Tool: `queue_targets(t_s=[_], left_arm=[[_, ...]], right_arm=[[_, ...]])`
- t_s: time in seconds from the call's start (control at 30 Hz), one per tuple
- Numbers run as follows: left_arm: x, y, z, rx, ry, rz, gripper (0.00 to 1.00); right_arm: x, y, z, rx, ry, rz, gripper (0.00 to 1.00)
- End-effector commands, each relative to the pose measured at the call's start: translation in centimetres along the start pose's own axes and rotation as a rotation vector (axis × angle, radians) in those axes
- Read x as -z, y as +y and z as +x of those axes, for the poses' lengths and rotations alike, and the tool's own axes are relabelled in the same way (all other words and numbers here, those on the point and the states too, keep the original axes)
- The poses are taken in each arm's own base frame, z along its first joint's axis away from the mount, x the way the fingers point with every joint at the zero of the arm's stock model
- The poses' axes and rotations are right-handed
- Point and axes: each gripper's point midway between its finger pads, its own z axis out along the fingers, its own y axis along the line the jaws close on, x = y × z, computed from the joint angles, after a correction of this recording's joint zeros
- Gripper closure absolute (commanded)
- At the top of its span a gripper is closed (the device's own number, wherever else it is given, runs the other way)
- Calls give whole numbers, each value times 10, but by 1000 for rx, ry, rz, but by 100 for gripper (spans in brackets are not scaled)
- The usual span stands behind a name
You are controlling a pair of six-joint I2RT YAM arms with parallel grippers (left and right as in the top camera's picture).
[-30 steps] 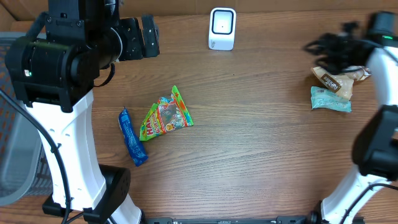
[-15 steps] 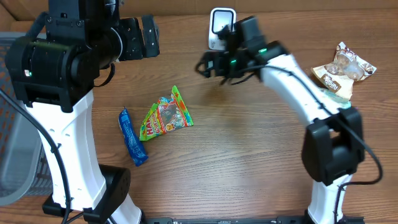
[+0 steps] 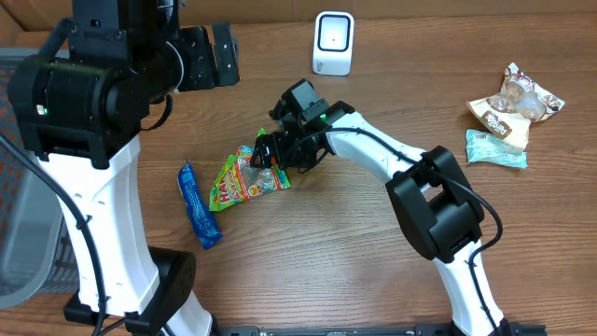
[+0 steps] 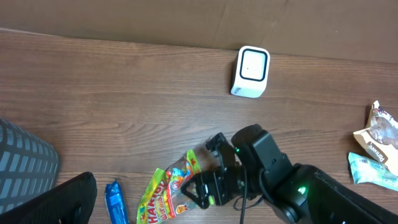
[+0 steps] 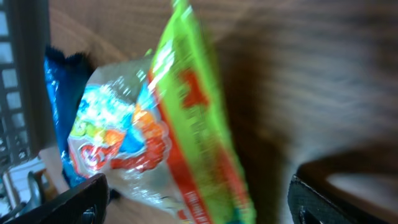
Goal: Scan the item barcode
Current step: 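Move the right gripper left to the Haribo gummy bag and grasp it, then drag the gummy bag right and set it down center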
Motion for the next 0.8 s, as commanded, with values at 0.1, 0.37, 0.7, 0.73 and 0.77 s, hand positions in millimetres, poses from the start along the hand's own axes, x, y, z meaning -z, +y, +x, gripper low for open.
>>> queue_targets(t_s=[0.1,0.37,0.7,0.73,0.77], left_arm=[[1,0,-1,1,-6,-3,0],[1,0,-1,1,-6,-3,0],[1,0,-1,1,-6,-3,0],[1,0,-1,1,-6,-3,0],[1,0,-1,1,-6,-3,0]], right_arm=[[-10,13,12,10,33,-26,12],[-19,-8,14,-157,-15,114,34],[-5,-12,16,-208,26,71,96],[3,-15,13,-226,29,57,96],[14,-20,11,-245,29,47,96]])
